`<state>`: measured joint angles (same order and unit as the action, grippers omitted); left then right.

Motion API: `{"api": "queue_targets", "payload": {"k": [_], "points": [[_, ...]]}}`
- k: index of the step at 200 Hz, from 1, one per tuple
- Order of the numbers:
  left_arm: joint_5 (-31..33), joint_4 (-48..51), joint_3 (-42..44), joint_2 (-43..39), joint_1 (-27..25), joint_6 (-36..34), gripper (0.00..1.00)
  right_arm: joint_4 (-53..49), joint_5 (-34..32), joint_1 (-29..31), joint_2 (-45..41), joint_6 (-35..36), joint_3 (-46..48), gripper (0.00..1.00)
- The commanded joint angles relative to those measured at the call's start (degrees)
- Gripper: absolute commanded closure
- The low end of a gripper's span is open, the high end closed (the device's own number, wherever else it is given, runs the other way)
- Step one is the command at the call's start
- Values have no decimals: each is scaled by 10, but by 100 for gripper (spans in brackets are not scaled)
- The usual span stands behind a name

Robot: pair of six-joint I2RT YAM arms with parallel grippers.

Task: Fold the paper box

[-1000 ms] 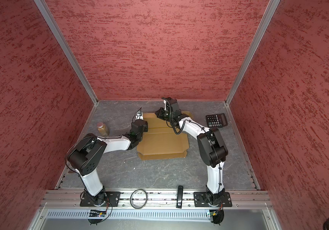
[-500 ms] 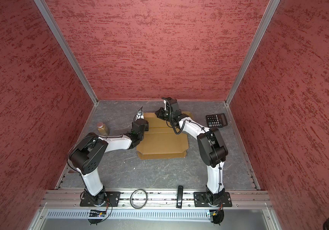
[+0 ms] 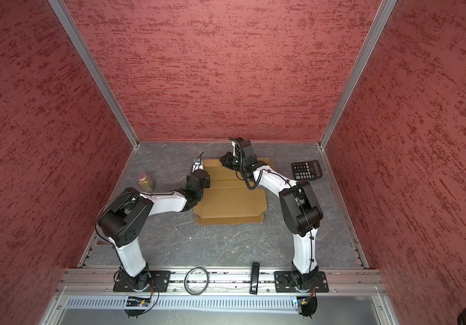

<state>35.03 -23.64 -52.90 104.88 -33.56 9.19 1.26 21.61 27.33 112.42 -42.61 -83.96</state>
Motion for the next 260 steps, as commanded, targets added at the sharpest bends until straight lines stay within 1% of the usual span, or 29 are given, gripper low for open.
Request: {"api": "queue_targets", "payload": {"k": [1, 24, 41, 63, 97, 156, 169, 184, 207, 232, 260], "points": [[1, 21, 2, -1, -4, 19, 72, -17, -11, 4, 8, 1, 2, 86], [1, 30, -8, 10, 0, 26, 75, -18, -11, 4, 8, 2, 2, 86], [-4, 40, -14, 17, 4, 36, 79, -20, -12, 4, 8, 2, 1, 86], [-13, 40, -14, 19, 8, 46, 80, -23, -13, 4, 8, 2, 0, 86], [-20, 59, -26, 28, 13, 57, 87, -25, -14, 4, 7, 1, -1, 86], [-21, 64, -28, 30, 14, 64, 92, -27, -16, 5, 5, 2, 1, 86], [-21, 64, -28, 28, 15, 65, 91, -27, -17, 6, 5, 1, 0, 86], [-21, 65, -27, 28, 15, 67, 84, -28, -17, 6, 5, 2, -1, 86], [-18, 62, -25, 24, 14, 67, 76, -28, -18, 7, 5, 2, -2, 86], [-18, 62, -24, 22, 14, 66, 73, -29, -20, 7, 3, 2, -1, 85], [-17, 62, -22, 16, 14, 66, 70, -30, -24, 8, -1, 2, 0, 78]]}}
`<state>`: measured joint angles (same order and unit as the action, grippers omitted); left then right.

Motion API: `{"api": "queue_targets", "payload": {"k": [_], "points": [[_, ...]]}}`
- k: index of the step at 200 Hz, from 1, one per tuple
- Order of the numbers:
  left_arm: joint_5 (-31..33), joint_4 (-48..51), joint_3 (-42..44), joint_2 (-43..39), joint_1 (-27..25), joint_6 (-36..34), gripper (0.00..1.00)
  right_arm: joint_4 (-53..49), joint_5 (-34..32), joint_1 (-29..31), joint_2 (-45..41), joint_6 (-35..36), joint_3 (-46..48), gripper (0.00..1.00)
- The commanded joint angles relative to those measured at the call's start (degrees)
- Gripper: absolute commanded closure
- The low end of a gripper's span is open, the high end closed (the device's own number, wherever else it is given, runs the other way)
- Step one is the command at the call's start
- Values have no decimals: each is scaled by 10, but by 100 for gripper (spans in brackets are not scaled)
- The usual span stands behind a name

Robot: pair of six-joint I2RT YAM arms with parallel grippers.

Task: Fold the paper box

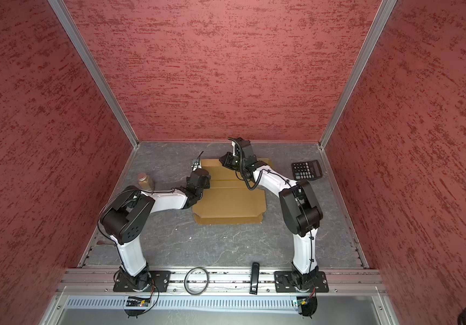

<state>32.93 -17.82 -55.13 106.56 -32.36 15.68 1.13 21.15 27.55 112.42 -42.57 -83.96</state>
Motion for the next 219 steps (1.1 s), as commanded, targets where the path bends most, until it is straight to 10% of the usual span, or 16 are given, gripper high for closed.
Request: {"api": "queue_targets", "payload": {"k": [1, 219], "points": [[4, 4, 1, 0, 2, 1, 70, -28, -19, 6, -1, 2, 0, 78], [-29, -19, 22, -17, 15, -5, 63, -78, -47, 6, 1, 22, -73, 63]]}}
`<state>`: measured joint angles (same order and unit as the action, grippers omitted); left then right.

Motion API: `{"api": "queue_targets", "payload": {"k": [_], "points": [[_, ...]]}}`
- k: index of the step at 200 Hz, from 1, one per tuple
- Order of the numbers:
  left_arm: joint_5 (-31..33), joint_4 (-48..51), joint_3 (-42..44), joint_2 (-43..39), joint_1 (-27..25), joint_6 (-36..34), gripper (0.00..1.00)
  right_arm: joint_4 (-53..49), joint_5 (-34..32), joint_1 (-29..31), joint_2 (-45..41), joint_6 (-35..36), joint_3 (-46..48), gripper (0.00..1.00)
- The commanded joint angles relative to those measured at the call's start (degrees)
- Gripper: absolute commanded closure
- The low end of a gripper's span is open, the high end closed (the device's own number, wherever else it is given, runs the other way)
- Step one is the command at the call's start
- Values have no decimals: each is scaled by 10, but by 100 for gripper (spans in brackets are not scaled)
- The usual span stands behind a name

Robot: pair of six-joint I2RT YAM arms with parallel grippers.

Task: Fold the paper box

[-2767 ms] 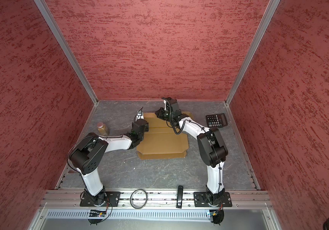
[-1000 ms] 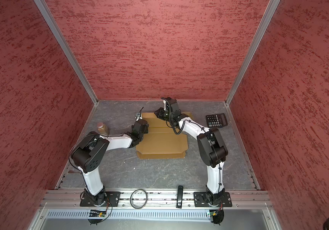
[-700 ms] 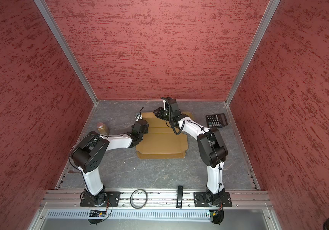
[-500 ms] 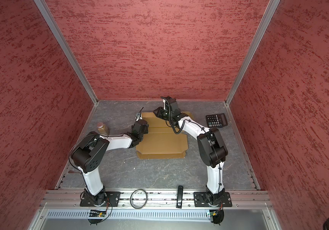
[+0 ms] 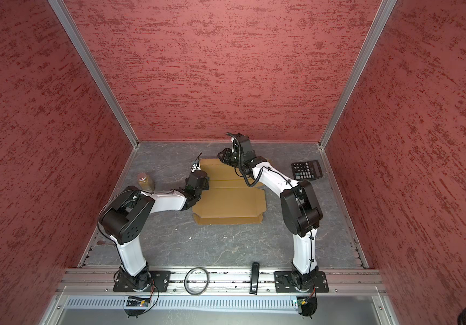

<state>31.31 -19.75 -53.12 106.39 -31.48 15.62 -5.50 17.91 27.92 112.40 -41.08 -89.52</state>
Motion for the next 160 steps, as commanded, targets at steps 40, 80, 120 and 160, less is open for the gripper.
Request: {"api": "queue_targets", "payload": {"k": [40, 80, 120, 160], "points": [[-25, 15, -6, -14, 13, -2, 65, -11, -14, 2, 4, 7, -17, 63], [-35, 25, -13, -9, 16, -3, 71, -10, -14, 2, 5, 6, -19, 63], [-42, 28, -18, -3, 17, -5, 77, -13, -18, 1, 0, 8, -16, 63], [-43, 24, -15, -2, 17, -8, 80, -19, -26, 2, -16, 14, -10, 63]]}}
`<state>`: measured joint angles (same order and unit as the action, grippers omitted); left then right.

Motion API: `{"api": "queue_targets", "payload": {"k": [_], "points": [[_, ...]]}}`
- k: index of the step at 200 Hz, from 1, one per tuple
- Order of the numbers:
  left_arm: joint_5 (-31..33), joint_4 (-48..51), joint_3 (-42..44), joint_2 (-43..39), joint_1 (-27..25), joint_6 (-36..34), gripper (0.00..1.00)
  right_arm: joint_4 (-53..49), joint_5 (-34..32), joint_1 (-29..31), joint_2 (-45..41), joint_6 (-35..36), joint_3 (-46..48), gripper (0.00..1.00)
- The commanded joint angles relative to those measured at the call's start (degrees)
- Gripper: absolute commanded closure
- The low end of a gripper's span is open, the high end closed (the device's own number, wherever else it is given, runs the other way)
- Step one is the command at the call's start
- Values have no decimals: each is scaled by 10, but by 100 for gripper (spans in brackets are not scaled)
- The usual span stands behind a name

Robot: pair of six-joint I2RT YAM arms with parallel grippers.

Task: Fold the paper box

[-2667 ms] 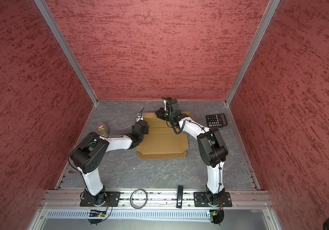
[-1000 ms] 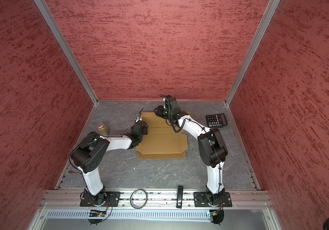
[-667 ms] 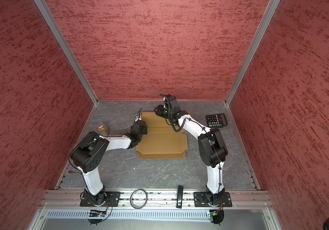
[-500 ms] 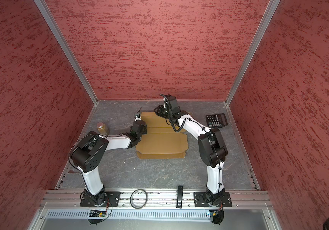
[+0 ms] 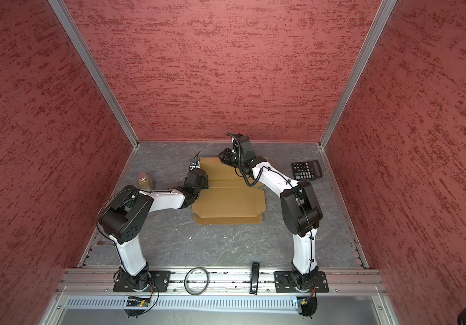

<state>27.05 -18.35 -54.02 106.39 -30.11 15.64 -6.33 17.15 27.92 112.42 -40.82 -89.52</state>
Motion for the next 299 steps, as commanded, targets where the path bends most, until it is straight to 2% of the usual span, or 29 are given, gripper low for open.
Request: {"api": "queue_targets", "payload": {"k": [1, 29, 81, 108, 125, 137, 152, 228, 265, 299], "points": [[0, 9, -6, -2, 4, -8, 80, -11, -19, 2, -17, 12, -9, 63], [0, 8, -6, -4, 3, -9, 80, -30, -43, 1, -52, 29, 4, 63], [-2, 2, 0, -12, 1, -21, 81, -128, -130, -30, -182, 89, 54, 61], [-3, 0, 4, -14, -1, -24, 81, -163, -134, -48, -223, 100, 76, 60], [-4, -3, 10, -15, -3, -24, 81, -169, -136, -55, -239, 99, 97, 56], [-5, -7, 13, -16, -3, -24, 81, -167, -132, -61, -241, 102, 109, 50], [-5, -8, 14, -16, -5, -26, 81, -177, -135, -70, -232, 107, 108, 48], [-6, -23, 28, -23, -6, -36, 81, -170, -118, -97, -201, 110, 115, 47], [-3, -24, 29, -22, -10, -36, 82, -156, -107, -107, -188, 110, 122, 40], [-2, -28, 29, -20, -12, -38, 82, -150, -90, -115, -172, 110, 125, 39]]}}
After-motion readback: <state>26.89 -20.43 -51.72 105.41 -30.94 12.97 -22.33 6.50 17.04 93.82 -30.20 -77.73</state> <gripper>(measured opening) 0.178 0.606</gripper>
